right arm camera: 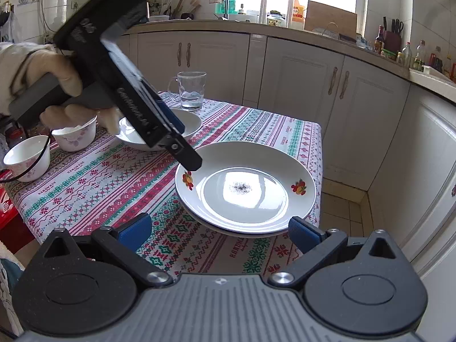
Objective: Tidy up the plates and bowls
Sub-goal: 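Open the left tool and lift it away from the plate stack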
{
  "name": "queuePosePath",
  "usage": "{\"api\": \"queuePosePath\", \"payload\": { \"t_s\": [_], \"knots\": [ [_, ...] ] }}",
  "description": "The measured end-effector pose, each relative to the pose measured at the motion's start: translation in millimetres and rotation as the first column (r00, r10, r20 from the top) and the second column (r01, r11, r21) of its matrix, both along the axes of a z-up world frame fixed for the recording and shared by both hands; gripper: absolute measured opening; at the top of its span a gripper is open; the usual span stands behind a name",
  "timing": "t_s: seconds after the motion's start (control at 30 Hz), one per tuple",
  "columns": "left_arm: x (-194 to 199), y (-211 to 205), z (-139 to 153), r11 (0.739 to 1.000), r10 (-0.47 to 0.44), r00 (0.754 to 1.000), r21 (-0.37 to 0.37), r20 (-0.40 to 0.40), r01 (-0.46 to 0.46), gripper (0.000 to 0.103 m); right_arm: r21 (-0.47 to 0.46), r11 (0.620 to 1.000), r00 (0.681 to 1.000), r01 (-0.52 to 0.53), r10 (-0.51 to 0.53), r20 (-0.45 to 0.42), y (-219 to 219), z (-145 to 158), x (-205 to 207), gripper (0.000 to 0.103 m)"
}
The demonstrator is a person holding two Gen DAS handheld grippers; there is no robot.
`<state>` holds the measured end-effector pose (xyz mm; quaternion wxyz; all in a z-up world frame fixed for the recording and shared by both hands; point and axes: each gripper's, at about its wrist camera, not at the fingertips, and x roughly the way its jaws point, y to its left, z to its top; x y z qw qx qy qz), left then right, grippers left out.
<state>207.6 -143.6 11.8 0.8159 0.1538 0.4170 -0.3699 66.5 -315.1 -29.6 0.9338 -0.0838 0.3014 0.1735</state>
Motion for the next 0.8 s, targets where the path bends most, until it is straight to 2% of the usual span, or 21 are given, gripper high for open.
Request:
{"api": "queuePosePath", "payload": {
  "t_s": [0.1, 0.2, 0.37, 0.47, 0.57, 0.6, 0.67, 0.8],
  "knots": [
    [-24, 10, 3, 0.999, 0.048, 0.996, -0.022, 0.070, -0.046, 0.089, -0.013, 1.000, 1.000, 0.000, 0.000, 0.012, 5, 3, -5, 0.103],
    [-45, 22, 1, 0.991, 0.129, 0.981, -0.036, 0.145, -0.125, 0.092, -0.024, 1.000, 1.000, -0.002, 0.003, 0.023, 9, 5, -9, 0.103],
    [-71, 40, -17, 0.962, 0.273, 0.929, -0.039, 0.250, -0.272, 0.095, -0.026, 1.000, 0.999, -0.017, 0.018, 0.030, 15, 8, -13, 0.103],
    [-74, 49, -32, 0.922, 0.379, 0.883, -0.037, 0.277, -0.385, 0.095, -0.038, 0.999, 0.999, -0.035, 0.036, 0.032, 22, 9, -13, 0.103],
    [-69, 57, -47, 0.857, 0.501, 0.813, -0.038, 0.298, -0.514, 0.095, -0.056, 0.996, 0.997, -0.065, 0.067, 0.030, 30, 11, -11, 0.103],
    [-65, 58, -52, 0.838, 0.530, 0.796, -0.035, 0.293, -0.545, 0.095, -0.067, 0.995, 0.997, -0.074, 0.077, 0.031, 32, 12, -9, 0.103],
    [-56, 63, -61, 0.805, 0.579, 0.768, -0.043, 0.273, -0.592, 0.095, -0.085, 0.992, 0.995, -0.094, 0.097, 0.029, 36, 13, -6, 0.103],
    [-41, 67, -73, 0.774, 0.620, 0.739, -0.052, 0.261, -0.631, 0.095, -0.113, 0.986, 0.992, -0.119, 0.122, 0.013, 40, 17, 6, 0.103]
  ]
}}
